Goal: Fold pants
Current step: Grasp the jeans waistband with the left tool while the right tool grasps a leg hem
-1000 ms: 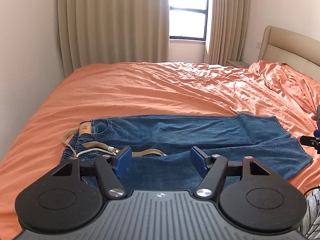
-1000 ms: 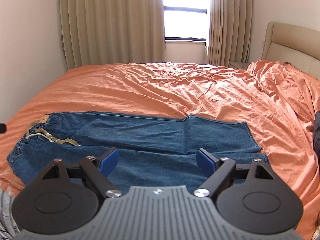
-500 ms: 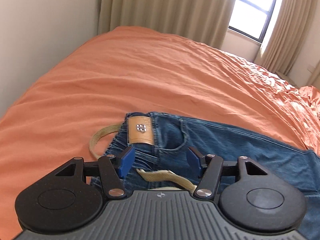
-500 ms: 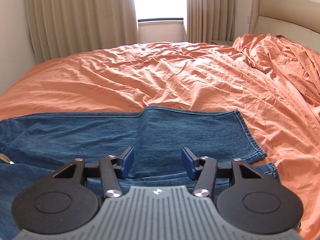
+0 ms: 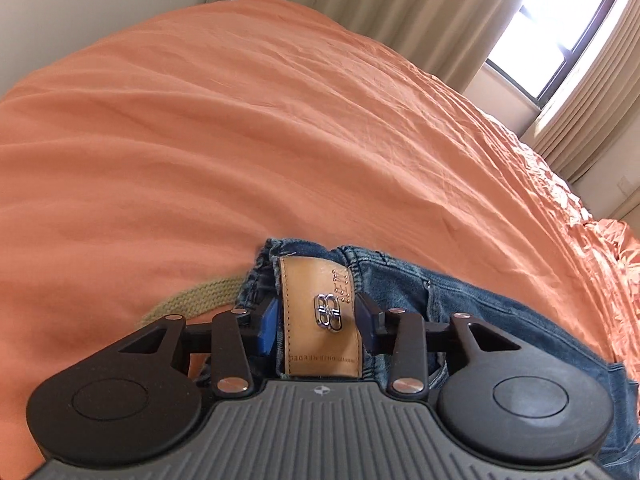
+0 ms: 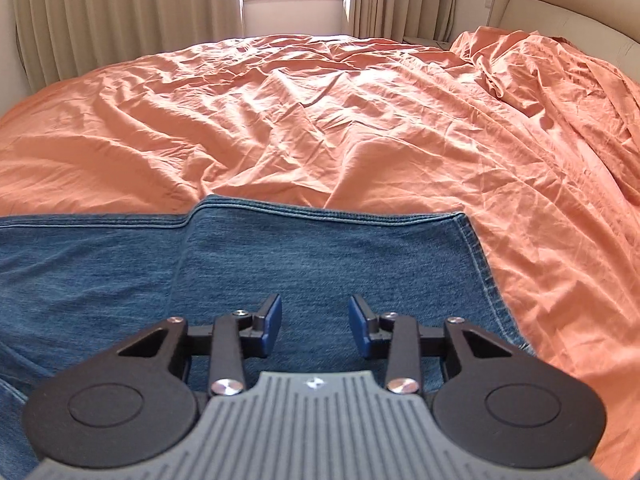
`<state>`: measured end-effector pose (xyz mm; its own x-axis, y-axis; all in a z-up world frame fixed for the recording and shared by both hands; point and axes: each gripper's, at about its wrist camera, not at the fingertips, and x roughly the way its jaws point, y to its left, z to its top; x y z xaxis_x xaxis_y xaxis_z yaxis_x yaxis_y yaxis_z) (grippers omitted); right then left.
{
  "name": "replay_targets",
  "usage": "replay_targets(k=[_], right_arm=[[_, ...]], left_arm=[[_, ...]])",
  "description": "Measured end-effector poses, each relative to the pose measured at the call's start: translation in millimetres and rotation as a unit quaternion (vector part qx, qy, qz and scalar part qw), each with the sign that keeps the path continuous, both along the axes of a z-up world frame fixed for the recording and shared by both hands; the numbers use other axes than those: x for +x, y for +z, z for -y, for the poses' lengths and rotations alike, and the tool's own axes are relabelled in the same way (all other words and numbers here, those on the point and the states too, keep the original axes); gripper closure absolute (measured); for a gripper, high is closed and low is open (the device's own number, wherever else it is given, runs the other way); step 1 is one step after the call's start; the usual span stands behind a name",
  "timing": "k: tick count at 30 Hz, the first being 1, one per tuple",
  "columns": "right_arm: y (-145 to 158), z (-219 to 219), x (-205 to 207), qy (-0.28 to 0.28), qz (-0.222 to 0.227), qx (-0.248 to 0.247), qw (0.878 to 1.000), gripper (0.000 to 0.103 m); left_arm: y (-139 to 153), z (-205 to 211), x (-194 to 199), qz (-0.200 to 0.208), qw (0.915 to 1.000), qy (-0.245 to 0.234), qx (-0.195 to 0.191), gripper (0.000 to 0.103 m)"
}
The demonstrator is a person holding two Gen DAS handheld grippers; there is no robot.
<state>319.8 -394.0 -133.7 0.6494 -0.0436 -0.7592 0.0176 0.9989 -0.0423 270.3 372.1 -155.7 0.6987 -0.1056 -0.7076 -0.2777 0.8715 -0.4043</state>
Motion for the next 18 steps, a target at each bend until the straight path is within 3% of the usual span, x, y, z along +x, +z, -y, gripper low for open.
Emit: replay_targets(k=[3, 7, 10, 11, 12, 13, 15, 16, 18], right_arm=[[-1.4, 24.1, 20.3, -0.015, -0.001, 0.01, 1.0, 0.068], [-9.8, 66.4, 47.1, -0.059, -0.006, 0.029, 0.998, 0.057], [-20.1, 99.6, 65.5, -0.11, -0.013, 0.067, 0.992, 0.056], [-23.3, 109.7, 71.5, -0.127, -0.01, 0.074, 0.989, 0.052], [-25.6, 117.0, 76.1, -0.139, -0.006, 0.072, 0.988, 0.05], [-28.3, 124.1, 81.2, -0.15, 0.0, 0.068, 0.986, 0.045], [-34.9, 136.4, 90.5, -0.162, 0.001, 0.081, 0.983, 0.044], [-39.3, 141.0, 94.4, -0.164, -0.005, 0.094, 0.982, 0.045], [-47.5, 144.5, 100.3, -0.159, -0.019, 0.121, 0.98, 0.06]], left_arm=[[1.0, -0.9, 11.0, 0.006, 0.9999, -0.004, -0.015, 0.062], [-6.6, 4.0, 27.2, -0.025, 0.9992, 0.03, -0.013, 0.056], [-6.5, 19.0, 36.4, -0.039, 0.9973, 0.057, 0.025, 0.055], [-4.9, 23.1, 38.4, -0.046, 0.9962, 0.063, 0.038, 0.057], [-2.1, 28.2, 39.9, -0.053, 0.9943, 0.073, 0.056, 0.069], [1.0, 31.3, 40.9, -0.062, 0.9918, 0.082, 0.076, 0.075], [8.1, 36.6, 39.8, -0.06, 0.9907, 0.089, 0.084, 0.084], [12.4, 40.8, 39.3, -0.057, 0.9896, 0.091, 0.095, 0.086], [21.5, 52.6, 37.0, -0.047, 0.9871, 0.101, 0.114, 0.089]])
